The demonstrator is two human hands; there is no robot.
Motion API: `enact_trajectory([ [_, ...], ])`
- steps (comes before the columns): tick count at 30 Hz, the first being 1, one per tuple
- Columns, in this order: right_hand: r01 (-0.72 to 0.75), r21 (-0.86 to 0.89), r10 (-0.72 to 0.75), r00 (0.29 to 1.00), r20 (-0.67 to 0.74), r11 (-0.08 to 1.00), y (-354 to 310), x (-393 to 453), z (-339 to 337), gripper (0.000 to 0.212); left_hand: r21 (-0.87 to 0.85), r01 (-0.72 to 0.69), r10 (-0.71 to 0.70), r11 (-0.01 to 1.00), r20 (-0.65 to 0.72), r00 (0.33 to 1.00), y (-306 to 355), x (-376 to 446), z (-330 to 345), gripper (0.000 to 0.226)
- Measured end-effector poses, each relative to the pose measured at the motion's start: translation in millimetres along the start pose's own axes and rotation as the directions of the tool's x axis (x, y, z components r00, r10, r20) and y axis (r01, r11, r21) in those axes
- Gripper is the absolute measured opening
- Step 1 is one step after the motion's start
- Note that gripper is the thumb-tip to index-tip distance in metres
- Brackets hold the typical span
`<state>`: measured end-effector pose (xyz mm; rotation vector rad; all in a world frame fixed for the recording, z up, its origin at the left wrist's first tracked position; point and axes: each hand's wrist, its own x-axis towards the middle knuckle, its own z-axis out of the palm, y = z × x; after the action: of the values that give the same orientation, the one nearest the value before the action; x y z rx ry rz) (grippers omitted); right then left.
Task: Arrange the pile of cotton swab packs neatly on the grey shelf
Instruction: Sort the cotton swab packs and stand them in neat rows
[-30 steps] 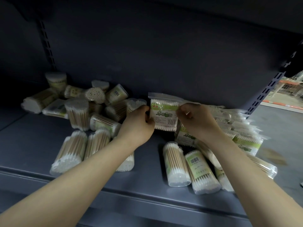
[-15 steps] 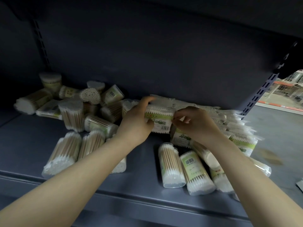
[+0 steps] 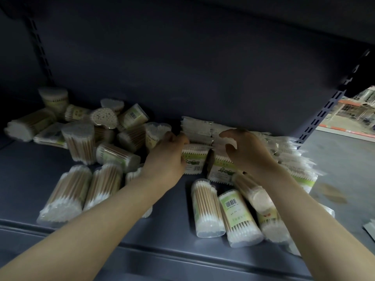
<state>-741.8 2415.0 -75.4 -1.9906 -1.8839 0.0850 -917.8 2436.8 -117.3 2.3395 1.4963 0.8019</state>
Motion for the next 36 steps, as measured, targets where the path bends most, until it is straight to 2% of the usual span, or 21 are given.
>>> enact_trajectory([
  [4,-0.03,-0.08,0.036,0.996,0.077,0.996,-2,2,2,0.038,0.197,-0.06,0.076,0.979,-0.073,0.994,1,0,8,0.037],
  [9,-0.04,-0.104,0.051,0.993,0.109,0.994,-4,4,5,0.03,0.335,-0.146,0.172,0.931,-0.049,0.984,1,7,11,0.051],
  [11,-0.03,-0.082,0.038,0.993,0.108,0.996,-4,3,6,0.029,0.325,-0.172,0.186,0.93,-0.011,0.983,5,8,9,0.048],
  [17,-0.037,-0.075,0.046,0.992,0.114,0.996,-8,0,4,0.032,0.451,-0.126,0.171,0.883,-0.06,0.983,13,15,10,0.047],
  [20,-0.042,-0.081,0.053,0.99,0.133,0.996,-8,2,5,0.032,0.47,-0.104,0.129,0.876,-0.02,0.991,10,16,14,0.043],
  [28,-0.032,-0.126,0.052,0.985,0.164,0.991,-7,5,8,0.034,0.436,-0.124,0.169,0.891,-0.065,0.984,7,18,14,0.044],
  [31,-0.039,-0.1,0.052,0.989,0.136,0.994,-7,4,7,0.031,0.425,-0.126,0.157,0.896,-0.037,0.987,6,17,14,0.046],
  [36,-0.029,-0.053,0.032,0.998,0.052,0.998,-14,0,5,0.048,0.339,-0.115,0.136,0.934,-0.038,0.99,4,15,5,0.057],
])
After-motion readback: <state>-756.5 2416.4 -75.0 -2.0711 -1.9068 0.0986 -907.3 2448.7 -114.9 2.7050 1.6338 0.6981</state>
